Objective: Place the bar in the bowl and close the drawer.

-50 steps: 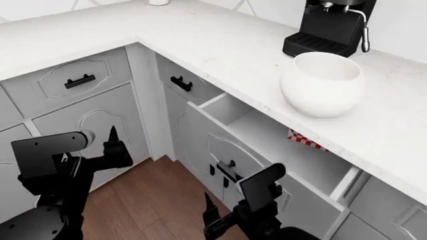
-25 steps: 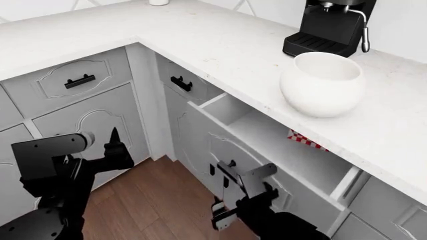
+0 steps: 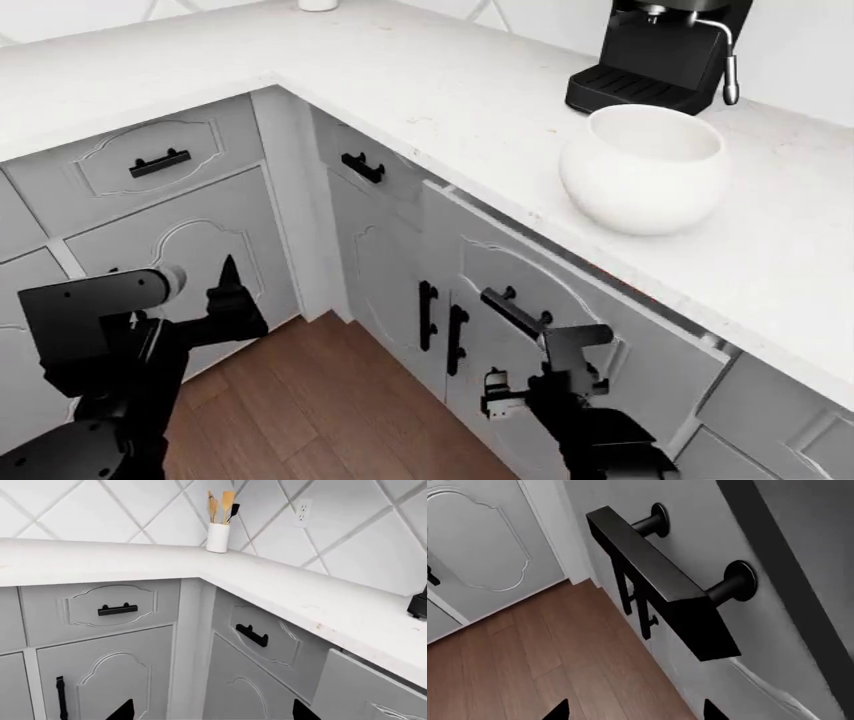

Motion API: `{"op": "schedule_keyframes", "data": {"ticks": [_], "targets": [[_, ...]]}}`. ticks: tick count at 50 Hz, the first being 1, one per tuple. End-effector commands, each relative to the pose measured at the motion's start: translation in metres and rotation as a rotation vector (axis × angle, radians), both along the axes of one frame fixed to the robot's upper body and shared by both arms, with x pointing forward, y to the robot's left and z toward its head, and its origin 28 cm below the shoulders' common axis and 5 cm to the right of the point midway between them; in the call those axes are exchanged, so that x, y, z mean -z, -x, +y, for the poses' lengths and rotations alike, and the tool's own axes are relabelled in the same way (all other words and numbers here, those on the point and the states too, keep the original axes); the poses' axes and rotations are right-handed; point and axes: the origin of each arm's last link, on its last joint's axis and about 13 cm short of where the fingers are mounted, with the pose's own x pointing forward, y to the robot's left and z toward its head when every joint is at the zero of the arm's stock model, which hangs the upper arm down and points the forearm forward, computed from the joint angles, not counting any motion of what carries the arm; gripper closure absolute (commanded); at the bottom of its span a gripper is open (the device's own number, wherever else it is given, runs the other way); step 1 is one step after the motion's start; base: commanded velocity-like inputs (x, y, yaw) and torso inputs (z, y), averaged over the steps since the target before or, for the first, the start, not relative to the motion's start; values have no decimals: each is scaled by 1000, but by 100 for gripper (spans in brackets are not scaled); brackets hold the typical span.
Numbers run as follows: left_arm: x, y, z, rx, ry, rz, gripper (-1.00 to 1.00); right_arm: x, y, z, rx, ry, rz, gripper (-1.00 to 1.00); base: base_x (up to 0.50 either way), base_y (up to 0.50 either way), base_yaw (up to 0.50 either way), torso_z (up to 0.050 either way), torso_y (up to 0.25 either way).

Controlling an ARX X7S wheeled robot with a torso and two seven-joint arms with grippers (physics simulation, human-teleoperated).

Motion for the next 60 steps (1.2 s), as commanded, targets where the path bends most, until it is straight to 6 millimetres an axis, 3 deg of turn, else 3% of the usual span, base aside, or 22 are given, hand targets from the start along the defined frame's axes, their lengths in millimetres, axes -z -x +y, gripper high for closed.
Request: {"op": "schedule_keyframes", "data": {"ticks": [1,14,46,60], "targets": [[-1,0,0,4,4,-2,-100,18,12,-24,129,41,58,-100,0,0,0,0,0],[-1,0,-1,6,6,1,-100,17,13,-37,225,33,46,-100,0,0,0,0,0],[2,0,-2,9,8,6,-100,10,21,-90,575,86,37,-100,0,0,0,0,0],[3,1,-2,14,11,10,-100,5,20,-101,686,79,17,-100,0,0,0,0,0]]}}
